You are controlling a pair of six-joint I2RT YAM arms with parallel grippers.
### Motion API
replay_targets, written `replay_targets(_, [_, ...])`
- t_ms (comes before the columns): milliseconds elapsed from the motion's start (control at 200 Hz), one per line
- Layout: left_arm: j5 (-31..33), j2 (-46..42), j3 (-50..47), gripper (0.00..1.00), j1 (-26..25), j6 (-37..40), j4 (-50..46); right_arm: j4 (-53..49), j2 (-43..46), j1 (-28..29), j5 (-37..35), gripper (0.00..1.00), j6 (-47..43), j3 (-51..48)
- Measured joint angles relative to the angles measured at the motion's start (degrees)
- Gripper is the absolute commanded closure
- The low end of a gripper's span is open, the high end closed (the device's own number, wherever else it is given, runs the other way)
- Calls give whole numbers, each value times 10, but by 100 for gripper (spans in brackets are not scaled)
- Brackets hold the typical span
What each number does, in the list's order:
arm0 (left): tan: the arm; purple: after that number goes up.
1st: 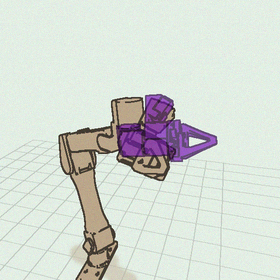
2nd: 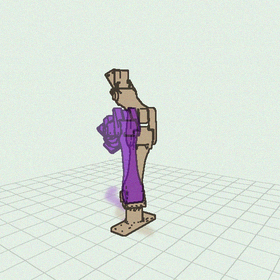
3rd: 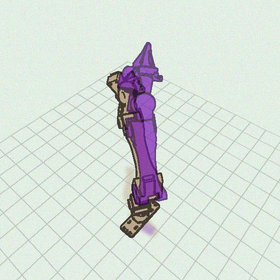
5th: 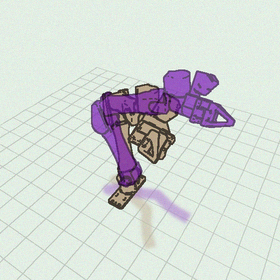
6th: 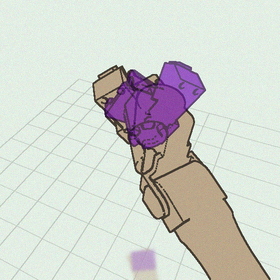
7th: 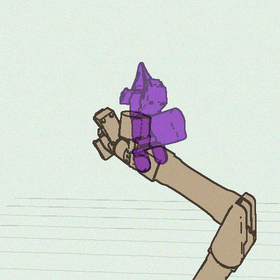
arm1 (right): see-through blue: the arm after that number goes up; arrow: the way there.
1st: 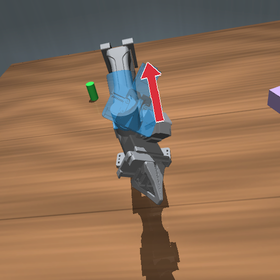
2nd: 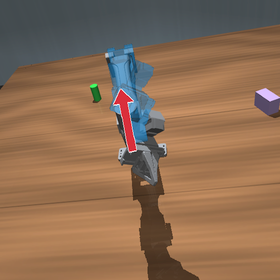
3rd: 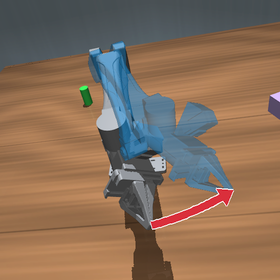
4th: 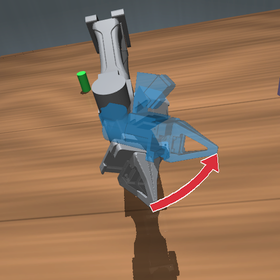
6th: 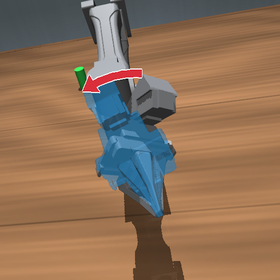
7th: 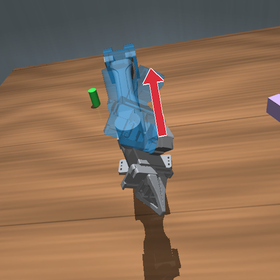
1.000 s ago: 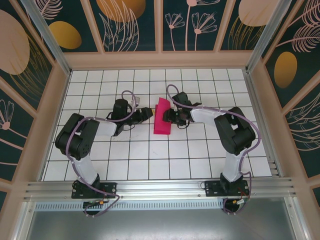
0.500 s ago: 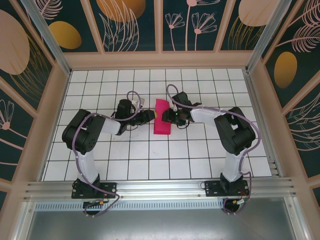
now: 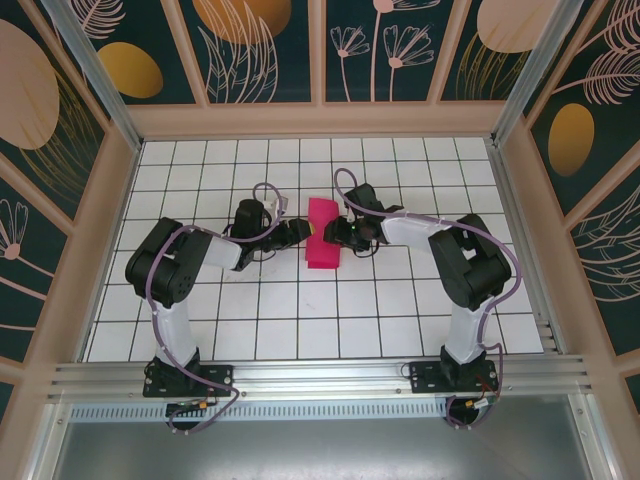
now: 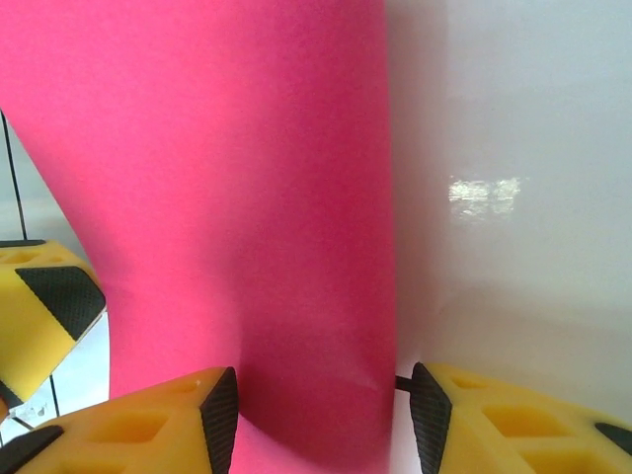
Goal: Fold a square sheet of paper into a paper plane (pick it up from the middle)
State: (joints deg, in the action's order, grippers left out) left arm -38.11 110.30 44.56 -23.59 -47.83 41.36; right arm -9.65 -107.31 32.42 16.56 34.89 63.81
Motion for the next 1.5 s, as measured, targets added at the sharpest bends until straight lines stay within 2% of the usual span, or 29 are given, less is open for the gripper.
replay_targets(115, [12,-1,-2,40,0,9,0,3,0,-2,0,49,2,-3])
replay_targets(205, [18,-1,-2,40,0,11,0,4,1,-3,0,49,2,-6])
replay_targets(420, [4,-1,-3,55,0,3,14,7,1,-5,0,49,5,-10])
replay_targets(580, [-22,3,-3,62,0,-12,51,10,3,-5,4,49,6,-12])
replay_targets(796, [-36,14,-3,63,0,-18,64,18,9,-5,14,49,13,-19])
replay_targets(881, [-37,19,-3,67,0,-18,64,19,11,-5,16,49,14,-19])
replay_targets(956, [-39,22,-3,73,0,-20,64,24,12,-5,18,49,15,-20])
replay_targets(1081, [-41,23,-3,93,0,-21,66,28,16,-5,21,49,16,-24])
replay_targets(1176, [-43,23,-3,100,0,-24,71,29,29,-14,26,48,15,-29])
replay_targets(1496, [-31,10,-1,100,-8,-35,68,66,106,-75,26,47,30,-79])
